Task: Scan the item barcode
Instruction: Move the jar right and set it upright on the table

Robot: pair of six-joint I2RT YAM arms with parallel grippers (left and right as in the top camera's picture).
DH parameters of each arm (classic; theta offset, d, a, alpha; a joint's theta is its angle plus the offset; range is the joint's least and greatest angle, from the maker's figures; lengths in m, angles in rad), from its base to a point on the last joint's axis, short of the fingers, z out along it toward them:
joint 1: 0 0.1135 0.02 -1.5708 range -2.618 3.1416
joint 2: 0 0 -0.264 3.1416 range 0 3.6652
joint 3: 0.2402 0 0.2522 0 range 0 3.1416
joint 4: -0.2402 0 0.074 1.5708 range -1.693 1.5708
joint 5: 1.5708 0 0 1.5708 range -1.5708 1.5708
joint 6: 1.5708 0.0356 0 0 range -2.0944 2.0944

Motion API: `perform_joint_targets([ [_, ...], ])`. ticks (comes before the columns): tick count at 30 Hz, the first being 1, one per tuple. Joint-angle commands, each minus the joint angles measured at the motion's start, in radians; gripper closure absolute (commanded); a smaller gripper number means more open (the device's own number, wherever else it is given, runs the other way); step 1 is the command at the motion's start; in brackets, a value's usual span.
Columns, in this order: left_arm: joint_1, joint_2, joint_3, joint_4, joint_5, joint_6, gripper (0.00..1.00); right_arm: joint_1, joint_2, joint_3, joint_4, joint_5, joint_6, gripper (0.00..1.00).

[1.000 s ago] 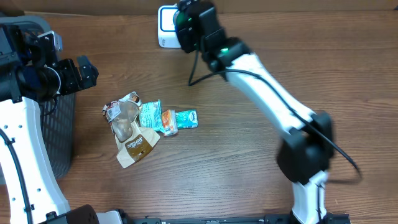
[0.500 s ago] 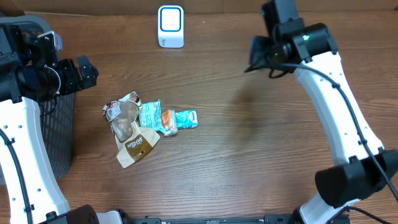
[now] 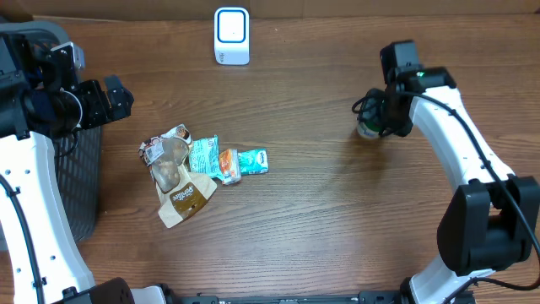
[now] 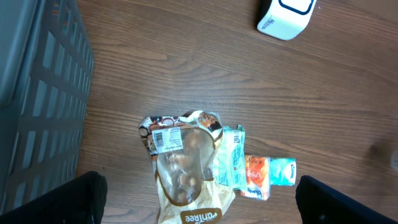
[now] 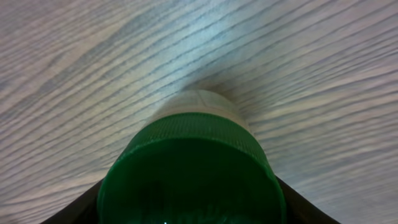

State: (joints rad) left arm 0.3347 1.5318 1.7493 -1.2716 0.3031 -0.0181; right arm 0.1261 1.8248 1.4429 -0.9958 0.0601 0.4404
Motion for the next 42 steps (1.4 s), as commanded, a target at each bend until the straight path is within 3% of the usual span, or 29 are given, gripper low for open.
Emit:
perform_joint_targets([
  [1, -0.001, -0.001, 0.013, 0.0, 0.001, 0.015, 0.01, 0.002, -0.005, -0.055, 0.05, -0.006, 0.005, 0.55],
  [8, -0.001, -0.001, 0.013, 0.0, 0.001, 0.015, 0.01, 0.002, 0.0, -0.116, 0.112, 0.004, 0.005, 0.54],
  [19, -0.001, -0.001, 0.013, 0.0, 0.001, 0.015, 0.0, 0.002, 0.0, -0.112, 0.081, 0.005, 0.003, 0.17],
  [24, -0.001, -0.001, 0.013, 0.0, 0.001, 0.015, 0.0, 0.002, 0.0, -0.101, 0.061, 0.005, 0.001, 0.07],
  [27, -0.001, -0.001, 0.013, 0.0, 0.001, 0.015, 0.01, 0.002, -0.001, -0.006, -0.023, 0.004, 0.001, 0.01],
  [30, -0.001, -0.001, 0.013, 0.0, 0.001, 0.015, 0.01, 0.007, -0.001, 0.144, -0.126, -0.036, -0.033, 0.0],
  [34, -0.001, -0.002, 0.013, 0.0, 0.001, 0.015, 0.01, 0.029, -0.002, 0.311, -0.159, -0.34, -0.185, 0.04],
  [37, -0.001, -0.001, 0.013, 0.0, 0.001, 0.015, 0.01, 0.06, -0.001, 0.333, -0.115, -0.483, -0.205, 0.1],
  [42, -0.001, -0.001, 0.013, 0.0, 0.001, 0.015, 0.01, 0.145, 0.02, 0.28, -0.055, -0.469, -0.146, 0.18],
])
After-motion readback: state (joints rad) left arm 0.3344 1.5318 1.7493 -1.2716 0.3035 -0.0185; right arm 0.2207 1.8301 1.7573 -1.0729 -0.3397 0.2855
